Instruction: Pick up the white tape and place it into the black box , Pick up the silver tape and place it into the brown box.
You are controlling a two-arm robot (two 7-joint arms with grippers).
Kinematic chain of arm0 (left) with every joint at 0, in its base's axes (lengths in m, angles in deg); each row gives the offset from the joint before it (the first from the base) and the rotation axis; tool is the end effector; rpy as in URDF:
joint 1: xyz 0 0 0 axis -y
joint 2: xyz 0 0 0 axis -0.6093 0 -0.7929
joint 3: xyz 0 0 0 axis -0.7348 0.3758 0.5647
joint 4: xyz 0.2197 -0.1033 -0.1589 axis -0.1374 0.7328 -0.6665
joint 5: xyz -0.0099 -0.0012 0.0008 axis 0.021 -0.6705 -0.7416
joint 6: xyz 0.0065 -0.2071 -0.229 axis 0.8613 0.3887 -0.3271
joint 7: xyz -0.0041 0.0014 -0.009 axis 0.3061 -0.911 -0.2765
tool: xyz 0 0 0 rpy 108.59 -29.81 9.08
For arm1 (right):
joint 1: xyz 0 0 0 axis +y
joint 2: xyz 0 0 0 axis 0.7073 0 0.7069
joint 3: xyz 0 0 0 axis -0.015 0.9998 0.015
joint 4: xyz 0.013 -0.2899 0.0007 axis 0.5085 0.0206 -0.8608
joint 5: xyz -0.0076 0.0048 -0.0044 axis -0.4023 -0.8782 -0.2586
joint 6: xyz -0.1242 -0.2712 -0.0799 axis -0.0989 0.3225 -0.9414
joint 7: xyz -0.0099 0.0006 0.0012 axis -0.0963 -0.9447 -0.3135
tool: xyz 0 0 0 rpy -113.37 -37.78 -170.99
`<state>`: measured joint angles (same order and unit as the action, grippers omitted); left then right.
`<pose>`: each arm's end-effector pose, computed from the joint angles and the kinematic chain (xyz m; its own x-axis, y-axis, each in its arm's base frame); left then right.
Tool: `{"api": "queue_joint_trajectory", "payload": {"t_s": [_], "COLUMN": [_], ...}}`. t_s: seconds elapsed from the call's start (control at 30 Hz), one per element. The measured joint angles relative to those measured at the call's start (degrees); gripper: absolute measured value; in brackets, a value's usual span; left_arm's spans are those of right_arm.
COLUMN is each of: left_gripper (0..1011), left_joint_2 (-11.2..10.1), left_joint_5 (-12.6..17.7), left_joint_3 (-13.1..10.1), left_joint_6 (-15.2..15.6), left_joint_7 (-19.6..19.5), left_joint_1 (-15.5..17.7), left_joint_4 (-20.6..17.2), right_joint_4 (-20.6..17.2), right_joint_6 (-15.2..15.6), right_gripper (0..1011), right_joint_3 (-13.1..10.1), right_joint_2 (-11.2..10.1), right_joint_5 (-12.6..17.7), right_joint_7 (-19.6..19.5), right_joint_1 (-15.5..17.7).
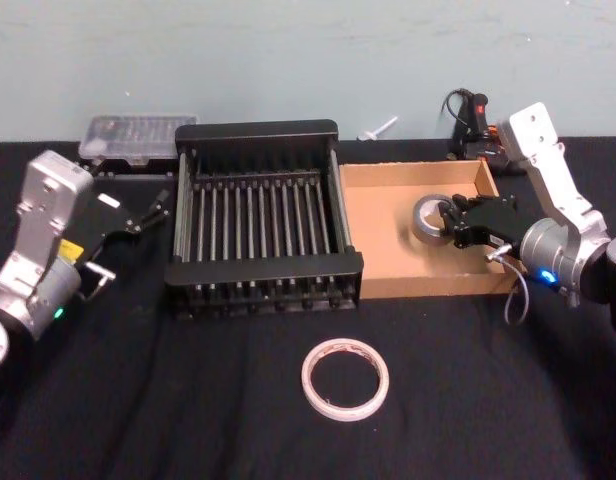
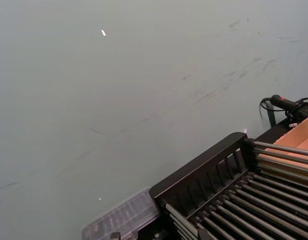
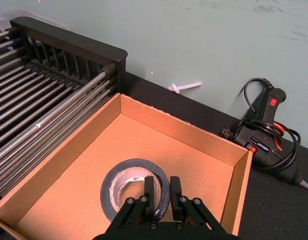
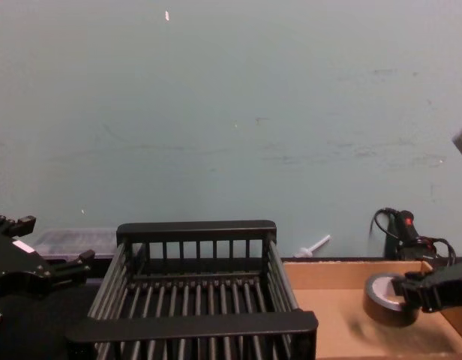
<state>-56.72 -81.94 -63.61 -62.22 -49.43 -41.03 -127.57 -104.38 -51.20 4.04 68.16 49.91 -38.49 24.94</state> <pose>0.3580 0.0826 -0.3023 0.2922 0.8803 0.3737 -0.9553 0.2872 0.0704 0.4150 -0.0409 -0.2672 0.4851 -0.8642 0.1338 0.8212 0.3975 -0.4095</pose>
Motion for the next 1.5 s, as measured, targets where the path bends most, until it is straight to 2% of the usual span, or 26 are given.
{"api": "queue_joint_trajectory", "payload": {"t_s": [0.1, 0.23, 0.67, 0.7, 0.73, 1.03, 1.5], "left_gripper": [1001, 1002, 1002, 1001, 1001, 1001, 1001], "left_joint_2": [0.00, 0.00, 0.00, 0.00, 0.00, 0.00, 0.00], "left_joint_5": [0.00, 0.00, 0.00, 0.00, 0.00, 0.00, 0.00], "left_joint_3": [0.00, 0.00, 0.00, 0.00, 0.00, 0.00, 0.00], "left_joint_6": [0.00, 0.00, 0.00, 0.00, 0.00, 0.00, 0.00], "left_joint_7": [0.00, 0.00, 0.00, 0.00, 0.00, 0.00, 0.00], "left_joint_1": [0.00, 0.00, 0.00, 0.00, 0.00, 0.00, 0.00], "left_joint_4": [0.00, 0.00, 0.00, 0.00, 0.00, 0.00, 0.00], "right_joint_4": [-0.07, -0.14, -0.25, -0.26, -0.26, -0.31, -0.31], "right_joint_6": [0.00, 0.00, 0.02, 0.03, 0.03, 0.06, 0.10], "right_gripper": [198, 293, 729, 729, 787, 1002, 1002], "right_joint_3": [-0.01, -0.03, -0.10, -0.10, -0.10, -0.10, -0.09], "right_joint_2": [-0.03, -0.05, -0.12, -0.12, -0.13, -0.14, -0.14], "right_joint_5": [0.03, 0.09, 0.23, 0.23, 0.24, 0.29, 0.32], "right_joint_7": [0.01, 0.03, 0.07, 0.07, 0.08, 0.10, 0.10], "right_joint_1": [0.00, 0.01, 0.08, 0.08, 0.09, 0.09, 0.09]}}
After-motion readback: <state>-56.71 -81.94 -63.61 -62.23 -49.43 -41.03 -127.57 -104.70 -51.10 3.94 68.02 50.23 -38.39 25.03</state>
